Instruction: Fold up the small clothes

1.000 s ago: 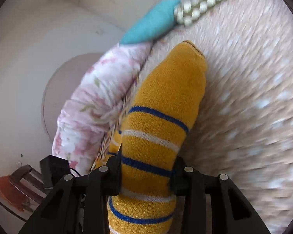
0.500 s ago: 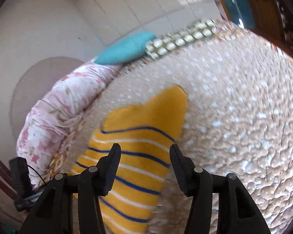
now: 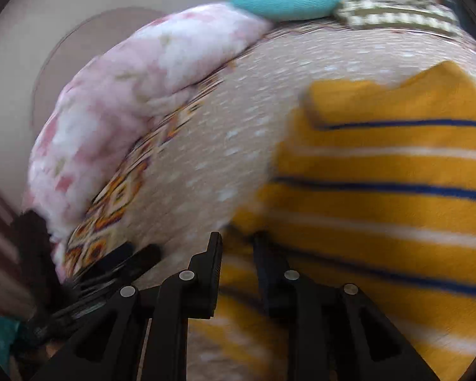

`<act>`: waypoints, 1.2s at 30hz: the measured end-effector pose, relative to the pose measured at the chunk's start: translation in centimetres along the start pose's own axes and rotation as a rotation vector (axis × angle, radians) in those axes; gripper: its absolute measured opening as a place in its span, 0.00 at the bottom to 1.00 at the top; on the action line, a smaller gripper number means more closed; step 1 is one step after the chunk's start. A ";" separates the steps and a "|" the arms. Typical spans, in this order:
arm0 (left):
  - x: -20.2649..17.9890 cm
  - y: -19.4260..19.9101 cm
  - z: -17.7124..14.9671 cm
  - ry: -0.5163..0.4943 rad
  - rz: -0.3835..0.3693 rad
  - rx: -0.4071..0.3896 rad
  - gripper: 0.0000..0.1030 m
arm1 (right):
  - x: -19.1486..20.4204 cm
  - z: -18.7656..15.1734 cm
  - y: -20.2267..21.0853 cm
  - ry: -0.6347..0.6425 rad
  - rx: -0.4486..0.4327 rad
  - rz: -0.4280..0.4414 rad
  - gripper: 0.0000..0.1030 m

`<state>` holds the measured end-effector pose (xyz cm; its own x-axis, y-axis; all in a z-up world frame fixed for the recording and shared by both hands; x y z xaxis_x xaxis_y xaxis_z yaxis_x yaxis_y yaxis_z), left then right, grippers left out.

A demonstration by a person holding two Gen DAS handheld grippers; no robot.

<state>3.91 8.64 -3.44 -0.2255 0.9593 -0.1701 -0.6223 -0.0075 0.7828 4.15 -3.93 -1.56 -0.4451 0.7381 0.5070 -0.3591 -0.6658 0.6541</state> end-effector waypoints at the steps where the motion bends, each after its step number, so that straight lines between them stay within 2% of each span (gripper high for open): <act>1: -0.2 -0.1 -0.1 -0.015 0.012 0.003 0.91 | 0.9 -0.3 0.6 0.056 -0.015 -0.030 0.23; 3: -0.6 -0.5 0.0 -0.032 0.028 0.007 0.92 | 2.5 -1.0 2.4 0.140 -0.054 -0.060 0.23; 6: -0.9 -0.5 0.0 -0.039 0.035 0.007 0.92 | 1.4 -2.0 4.8 0.113 -0.122 -0.107 0.23; 8: -0.9 -0.7 0.0 -0.042 0.038 0.007 0.93 | -0.6 -3.2 4.2 0.045 -0.087 -0.126 0.23; 10: -0.9 -0.6 0.0 -0.048 0.043 0.007 0.93 | -2.3 -5.7 3.0 -0.023 -0.033 -0.092 0.24; 11: -0.9 -0.6 0.0 -0.050 0.044 0.006 0.93 | -2.1 -6.3 3.4 0.000 -0.059 -0.086 0.23; 13: -0.9 -0.7 -0.1 -0.053 0.048 0.006 0.93 | -1.1 -6.5 4.4 0.024 -0.053 -0.078 0.23; 15: -1.0 -0.7 -0.1 -0.061 0.060 0.009 0.93 | -0.3 -5.0 6.1 0.020 -0.096 -0.030 0.23; 17: -1.2 -0.8 -0.2 -0.076 0.081 0.012 0.93 | -0.3 -2.1 7.9 0.046 -0.166 -0.082 0.23; 20: -1.4 -0.9 -0.3 -0.097 0.106 0.015 0.93 | -1.8 2.9 8.0 0.053 -0.207 -0.189 0.23; 23: -1.4 -0.9 -0.3 -0.098 0.106 0.014 0.93 | -4.9 7.1 5.1 0.003 -0.183 -0.272 0.21; 25: -1.4 -1.0 -0.3 -0.096 0.099 0.013 0.94 | -7.2 8.6 1.8 -0.041 -0.114 -0.294 0.20; 28: -1.4 -1.0 -0.3 -0.097 0.091 0.011 0.95 | -9.1 8.9 -3.0 -0.071 0.006 -0.272 0.21; 31: -1.4 -1.0 -0.2 -0.093 0.081 0.011 0.96 | -8.7 9.5 -3.2 -0.020 0.009 -0.322 0.21; 34: -1.4 -1.0 -0.2 -0.090 0.076 0.011 0.96 | -6.9 9.1 0.7 0.012 -0.093 -0.292 0.21; 36: -1.4 -1.0 -0.2 -0.092 0.078 0.012 0.96 | -5.8 7.4 4.6 0.020 -0.172 -0.227 0.21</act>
<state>4.69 7.28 -4.12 -0.2031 0.9777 -0.0532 -0.5964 -0.0804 0.7986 11.16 -10.44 2.69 -0.3528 0.8694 0.3459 -0.5846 -0.4935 0.6439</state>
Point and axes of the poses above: each gripper's, at about its wrist camera, not at the fingertips, and y roughly against the way its jaws point, x to its left, z to its top, the point moved 7 cm from there along -y, roughly the way its jaws point, and after that the axes turned 7 degrees about z, right-handed, at the moved point
